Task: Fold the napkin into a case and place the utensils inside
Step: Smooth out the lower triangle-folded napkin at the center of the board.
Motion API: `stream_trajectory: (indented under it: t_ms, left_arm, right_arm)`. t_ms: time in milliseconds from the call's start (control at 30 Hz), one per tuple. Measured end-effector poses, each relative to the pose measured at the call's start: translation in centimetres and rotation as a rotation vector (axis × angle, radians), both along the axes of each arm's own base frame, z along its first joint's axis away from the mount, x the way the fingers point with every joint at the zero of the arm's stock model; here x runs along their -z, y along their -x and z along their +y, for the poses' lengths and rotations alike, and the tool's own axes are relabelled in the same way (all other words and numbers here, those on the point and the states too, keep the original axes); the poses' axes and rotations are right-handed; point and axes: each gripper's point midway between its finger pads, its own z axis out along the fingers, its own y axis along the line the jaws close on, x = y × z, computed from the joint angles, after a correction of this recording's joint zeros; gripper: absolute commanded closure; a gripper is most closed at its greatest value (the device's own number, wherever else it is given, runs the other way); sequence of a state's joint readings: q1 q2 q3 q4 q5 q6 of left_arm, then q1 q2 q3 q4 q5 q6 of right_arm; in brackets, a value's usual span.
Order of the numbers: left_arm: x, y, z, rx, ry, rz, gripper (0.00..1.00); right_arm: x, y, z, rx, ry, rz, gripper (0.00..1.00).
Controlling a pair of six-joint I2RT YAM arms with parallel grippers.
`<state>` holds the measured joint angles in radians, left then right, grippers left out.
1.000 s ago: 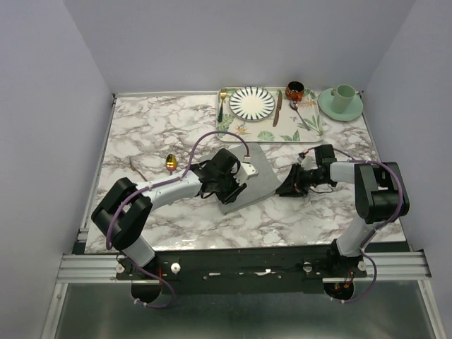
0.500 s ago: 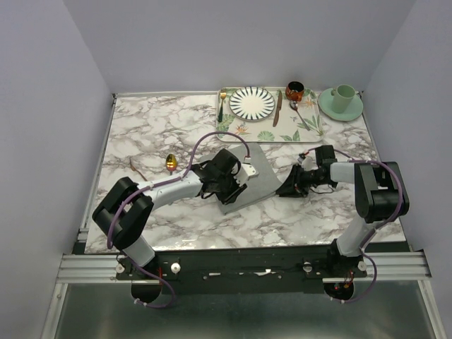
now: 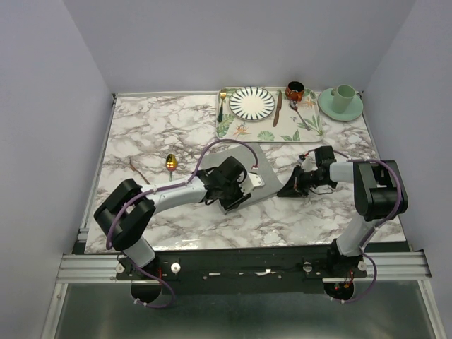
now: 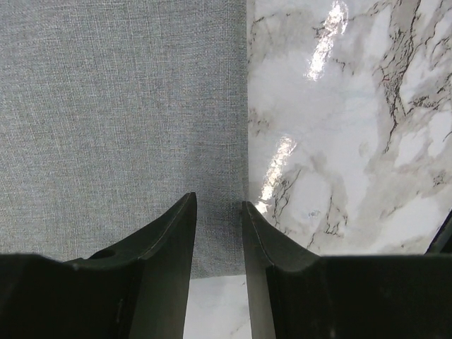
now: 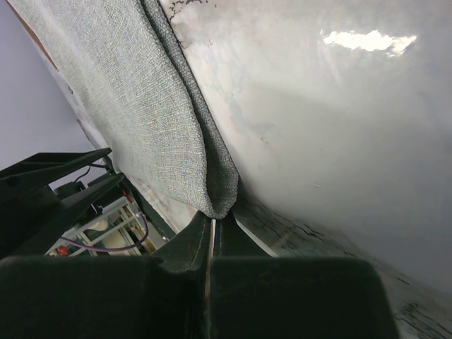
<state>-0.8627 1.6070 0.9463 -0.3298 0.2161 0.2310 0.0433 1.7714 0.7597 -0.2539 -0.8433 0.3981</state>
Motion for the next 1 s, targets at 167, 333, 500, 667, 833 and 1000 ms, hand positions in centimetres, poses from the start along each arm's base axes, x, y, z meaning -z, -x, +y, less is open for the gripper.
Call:
stream_trajectory:
  t_ms: [167, 333, 500, 667, 833, 1000]
  left_arm:
    - [0.4, 0.6, 0.0, 0.029, -0.023, -0.017, 0.62]
    - [0.9, 0.8, 0.5, 0.033, -0.054, -0.028, 0.70]
    - [1.0, 0.6, 0.9, 0.024, -0.072, -0.041, 0.79]
    - [1.4, 0.7, 1.2, 0.023, -0.085, -0.040, 0.88]
    - [1.9, 1.1, 1.8, 0.024, -0.101, -0.027, 0.91]
    - [2.0, 1.2, 1.9, 0.023, -0.103, -0.024, 0.91]
  right_arm:
    - [0.0, 0.0, 0.0, 0.001, 0.000, 0.000, 0.98]
    - [0.0, 0.0, 0.0, 0.001, 0.000, 0.000, 0.99]
    - [0.0, 0.0, 0.0, 0.001, 0.001, 0.000, 0.99]
    - [0.0, 0.0, 0.0, 0.001, 0.001, 0.000, 0.99]
    - [0.0, 0.0, 0.0, 0.001, 0.001, 0.000, 0.99]
    - [0.0, 0.0, 0.0, 0.001, 0.001, 0.000, 0.99]
